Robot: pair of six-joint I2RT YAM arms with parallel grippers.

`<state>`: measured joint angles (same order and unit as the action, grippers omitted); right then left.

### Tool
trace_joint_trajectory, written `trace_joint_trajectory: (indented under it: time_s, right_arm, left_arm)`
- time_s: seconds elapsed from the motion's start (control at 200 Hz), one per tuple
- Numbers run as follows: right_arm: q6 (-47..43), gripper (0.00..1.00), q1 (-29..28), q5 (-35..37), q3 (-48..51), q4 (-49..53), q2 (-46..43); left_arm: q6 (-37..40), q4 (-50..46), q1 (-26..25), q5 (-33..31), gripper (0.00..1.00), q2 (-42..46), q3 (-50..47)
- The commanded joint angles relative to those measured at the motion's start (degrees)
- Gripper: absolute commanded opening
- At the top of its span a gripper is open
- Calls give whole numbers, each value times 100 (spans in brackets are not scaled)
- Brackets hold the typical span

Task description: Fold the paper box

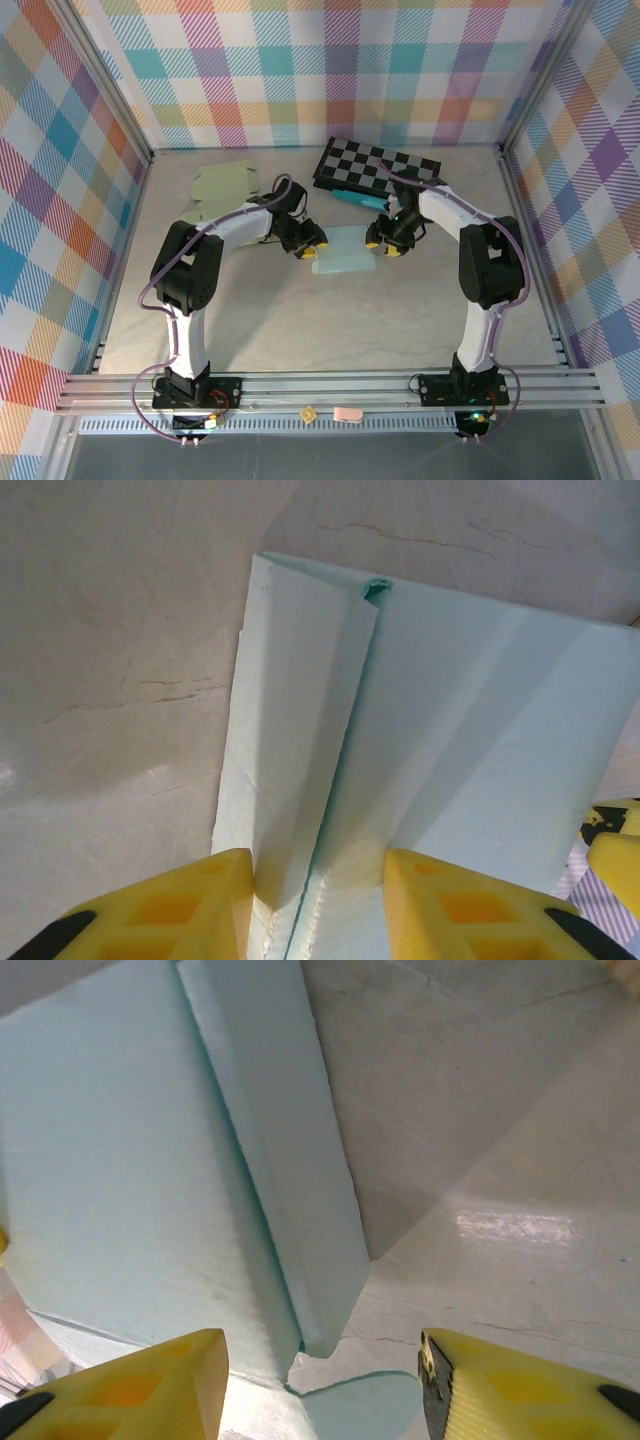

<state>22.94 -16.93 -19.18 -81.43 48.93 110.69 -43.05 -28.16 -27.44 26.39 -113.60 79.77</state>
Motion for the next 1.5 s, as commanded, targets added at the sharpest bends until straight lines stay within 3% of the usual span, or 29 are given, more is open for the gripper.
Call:
trace_joint_trajectory:
  time_s: [0.0,0.2,0.405,0.66,0.855,1.195,1.495]
  right_arm:
    - [-158,53,15,-149,136,-132,5]
    - [-213,50,92,-330,296,-344,11]
    - [-290,49,115,-220,192,-303,149]
    - [-359,39,119,-82,126,-227,234]
    - [-404,36,119,-73,123,-199,156]
    - [-431,47,346,-134,151,-236,-310]
    - [-544,55,524,-1006,230,-572,-80]
  left_arm:
    - [144,28,11,-35,34,117,-154]
    - [192,21,6,-29,29,86,-176]
    - [290,-65,13,-55,29,104,-174]
    - [385,-143,11,-77,30,134,-89]
    - [481,-187,20,-75,32,231,6]
    - [578,-234,160,152,32,143,52]
    - [554,0,169,226,27,110,-90]
